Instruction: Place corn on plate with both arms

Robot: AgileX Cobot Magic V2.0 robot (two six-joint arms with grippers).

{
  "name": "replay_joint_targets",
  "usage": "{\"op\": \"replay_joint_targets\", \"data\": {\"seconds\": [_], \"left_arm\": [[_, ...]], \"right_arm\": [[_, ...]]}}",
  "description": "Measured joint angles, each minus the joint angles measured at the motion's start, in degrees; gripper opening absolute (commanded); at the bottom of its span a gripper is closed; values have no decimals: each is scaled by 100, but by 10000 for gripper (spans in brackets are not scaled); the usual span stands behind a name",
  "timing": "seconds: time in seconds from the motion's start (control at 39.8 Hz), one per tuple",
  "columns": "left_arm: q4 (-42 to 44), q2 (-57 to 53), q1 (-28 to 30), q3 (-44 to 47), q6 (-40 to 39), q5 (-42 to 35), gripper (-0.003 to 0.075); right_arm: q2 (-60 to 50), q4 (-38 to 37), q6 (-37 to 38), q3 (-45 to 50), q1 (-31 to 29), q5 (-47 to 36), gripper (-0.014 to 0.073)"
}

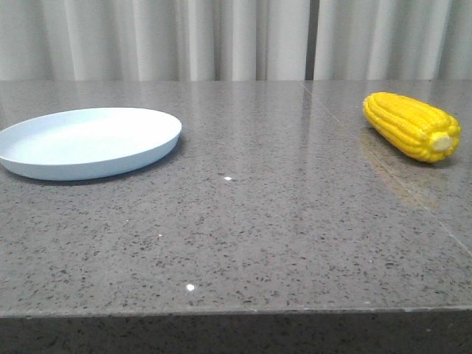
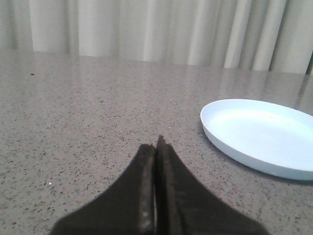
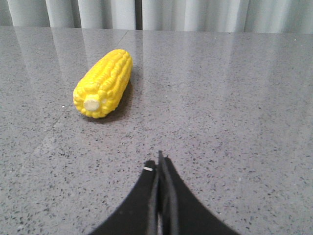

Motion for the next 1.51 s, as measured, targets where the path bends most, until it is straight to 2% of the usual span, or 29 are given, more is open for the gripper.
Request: {"op": "replay_joint_targets", "data": {"seconds": [0.98, 1.13, 1.23, 1.36, 1.51], "left_arm": [[0, 0, 0, 0, 0, -11, -20], [0, 0, 0, 0, 0, -219, -20], [0, 0, 0, 0, 0, -682, -20], [163, 0, 0, -214, 0, -1044, -20], [1105, 30, 0, -1193, 0, -649, -20]], "right_arm": [[0, 0, 0, 0, 0, 0, -70], [0, 0, 0, 0, 0, -46, -70], [0, 0, 0, -15, 0, -145, -70], [0, 0, 0, -444, 0, 0, -70], [28, 0, 0, -1465, 0, 655, -69]]}}
